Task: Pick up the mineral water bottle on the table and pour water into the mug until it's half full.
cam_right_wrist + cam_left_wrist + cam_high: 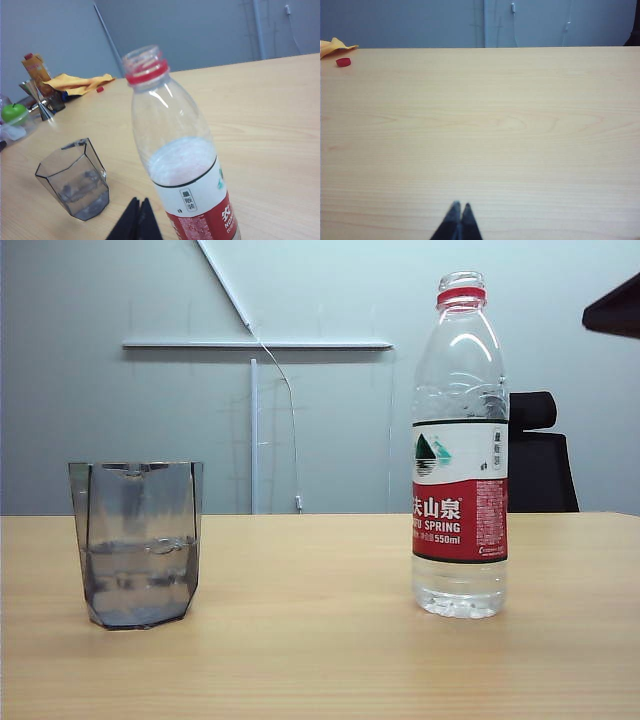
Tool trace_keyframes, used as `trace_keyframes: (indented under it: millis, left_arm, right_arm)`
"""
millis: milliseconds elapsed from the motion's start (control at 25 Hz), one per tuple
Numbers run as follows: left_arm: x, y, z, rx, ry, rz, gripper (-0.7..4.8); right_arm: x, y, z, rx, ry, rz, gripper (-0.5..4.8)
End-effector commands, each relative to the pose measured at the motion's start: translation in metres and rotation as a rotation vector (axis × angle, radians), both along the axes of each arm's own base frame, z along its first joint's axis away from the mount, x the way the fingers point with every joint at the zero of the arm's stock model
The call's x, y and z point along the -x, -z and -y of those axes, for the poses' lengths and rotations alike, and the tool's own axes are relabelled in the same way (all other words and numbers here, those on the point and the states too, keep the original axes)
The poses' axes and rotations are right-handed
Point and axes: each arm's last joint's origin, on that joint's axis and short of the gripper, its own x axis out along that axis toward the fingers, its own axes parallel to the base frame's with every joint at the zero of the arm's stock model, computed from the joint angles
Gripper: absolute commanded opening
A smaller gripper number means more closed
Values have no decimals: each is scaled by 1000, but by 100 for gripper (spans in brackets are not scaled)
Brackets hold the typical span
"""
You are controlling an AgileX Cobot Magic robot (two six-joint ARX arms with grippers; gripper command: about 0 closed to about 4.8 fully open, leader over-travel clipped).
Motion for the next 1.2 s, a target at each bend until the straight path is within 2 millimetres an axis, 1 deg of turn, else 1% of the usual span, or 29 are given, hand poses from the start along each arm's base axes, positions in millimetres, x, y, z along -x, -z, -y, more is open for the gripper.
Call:
trace_keyframes:
  millis: [40, 320, 600, 760, 1080, 1160, 1200]
  left_arm:
    - [0, -2, 0, 4, -1, 11, -2]
    - [0, -2, 0, 4, -1, 11, -2]
    - [0, -2, 0, 4, -1, 11, -2]
    - [0, -2, 0, 4, -2, 11, -2]
    - [0, -2, 0, 4, -1, 11, -2]
    - [0, -2, 0, 4, -1, 11, -2]
    - [0, -2, 0, 4, -1, 11, -2]
  right_arm:
    - [1, -2, 1, -14, -1, 17, 0]
    - [1, -2, 1, -5, 1, 22, 0]
    - [1, -1, 2, 164, 17, 113, 0]
    - [-5, -2, 16, 170, 146, 133, -1]
    - [-15, -2, 37, 192, 369, 107, -1]
    - [-17, -2, 47, 198, 444, 102, -1]
    - [-17, -2, 49, 200, 455, 101, -1]
